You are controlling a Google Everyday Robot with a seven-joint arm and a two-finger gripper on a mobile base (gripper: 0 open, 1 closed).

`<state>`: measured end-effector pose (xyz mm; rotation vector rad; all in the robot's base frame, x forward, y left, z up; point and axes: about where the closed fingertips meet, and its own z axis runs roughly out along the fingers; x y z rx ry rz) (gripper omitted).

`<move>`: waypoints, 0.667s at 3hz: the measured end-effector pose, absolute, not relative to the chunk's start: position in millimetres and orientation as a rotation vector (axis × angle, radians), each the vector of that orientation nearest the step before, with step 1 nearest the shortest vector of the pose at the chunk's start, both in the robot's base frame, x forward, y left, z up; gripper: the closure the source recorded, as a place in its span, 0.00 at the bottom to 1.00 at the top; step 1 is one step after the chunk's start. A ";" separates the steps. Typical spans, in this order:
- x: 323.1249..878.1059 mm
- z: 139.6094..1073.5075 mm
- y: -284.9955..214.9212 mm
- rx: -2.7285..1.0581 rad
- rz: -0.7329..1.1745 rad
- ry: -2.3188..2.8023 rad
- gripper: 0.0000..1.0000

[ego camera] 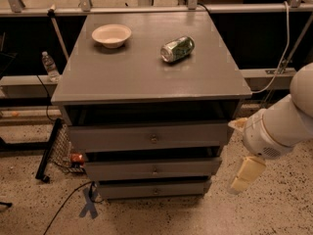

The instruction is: Open middle drawer

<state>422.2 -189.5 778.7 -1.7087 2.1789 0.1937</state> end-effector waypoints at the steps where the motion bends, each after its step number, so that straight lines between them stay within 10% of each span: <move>1: 437.0 728.2 -184.4 -1.747 0.223 2.144 0.00; 2: 447.9 694.5 -178.9 -1.768 0.263 2.110 0.00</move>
Offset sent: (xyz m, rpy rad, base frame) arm 0.0388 0.0147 -0.1218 0.0689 0.0186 0.1005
